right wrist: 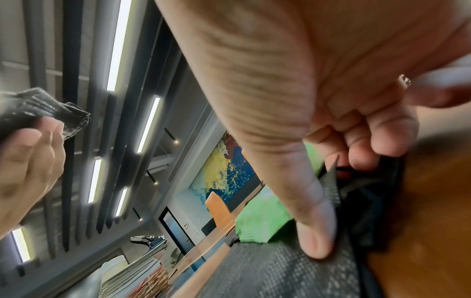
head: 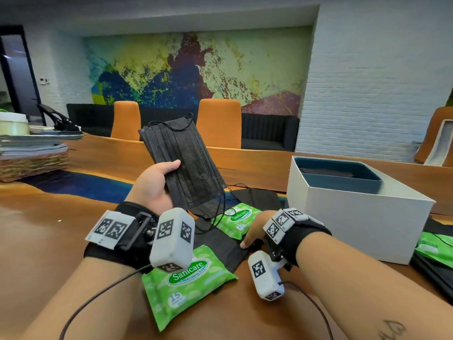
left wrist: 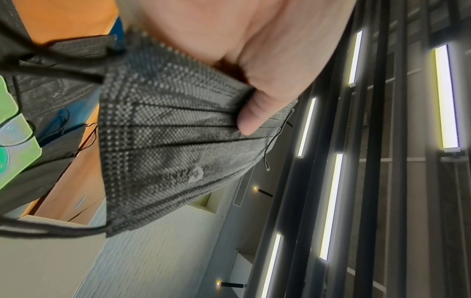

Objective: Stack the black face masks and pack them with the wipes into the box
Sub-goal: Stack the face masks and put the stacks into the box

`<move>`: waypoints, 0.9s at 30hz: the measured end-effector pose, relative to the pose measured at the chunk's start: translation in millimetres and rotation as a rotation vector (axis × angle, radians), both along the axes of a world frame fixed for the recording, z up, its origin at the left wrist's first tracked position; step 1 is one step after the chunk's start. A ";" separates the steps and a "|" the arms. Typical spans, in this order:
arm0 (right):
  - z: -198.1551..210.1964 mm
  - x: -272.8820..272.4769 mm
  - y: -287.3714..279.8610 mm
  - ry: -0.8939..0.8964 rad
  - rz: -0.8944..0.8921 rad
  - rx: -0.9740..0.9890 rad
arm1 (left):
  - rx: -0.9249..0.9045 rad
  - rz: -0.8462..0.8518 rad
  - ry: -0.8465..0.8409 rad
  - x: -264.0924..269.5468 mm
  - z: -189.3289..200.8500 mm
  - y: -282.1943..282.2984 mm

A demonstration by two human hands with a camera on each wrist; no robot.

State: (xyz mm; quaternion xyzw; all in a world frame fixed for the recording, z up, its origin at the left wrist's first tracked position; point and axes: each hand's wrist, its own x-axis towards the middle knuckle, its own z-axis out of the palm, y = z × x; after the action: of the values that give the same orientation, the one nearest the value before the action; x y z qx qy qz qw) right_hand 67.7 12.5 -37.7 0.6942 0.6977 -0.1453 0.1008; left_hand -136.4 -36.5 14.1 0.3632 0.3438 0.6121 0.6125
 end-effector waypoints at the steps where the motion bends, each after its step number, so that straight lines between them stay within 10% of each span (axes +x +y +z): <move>1: 0.5 -0.3 1.4 0.008 -0.007 -0.007 | -0.001 -0.004 -0.002 1.1 -0.2 0.9; 11: 14.9 13.6 -0.7 0.418 -0.275 -0.117 | -0.009 0.001 -0.008 8.5 -1.1 5.6; 27: 98.8 60.2 -60.1 0.983 -0.141 0.381 | -0.049 -0.039 -0.029 36.5 -0.9 5.8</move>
State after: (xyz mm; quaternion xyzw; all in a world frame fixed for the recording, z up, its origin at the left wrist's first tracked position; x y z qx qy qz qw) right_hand 127.9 -47.6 61.2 0.5954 0.6282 -0.3307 -0.3761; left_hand -99.8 -30.7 13.2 0.3455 0.3427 0.5968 0.6380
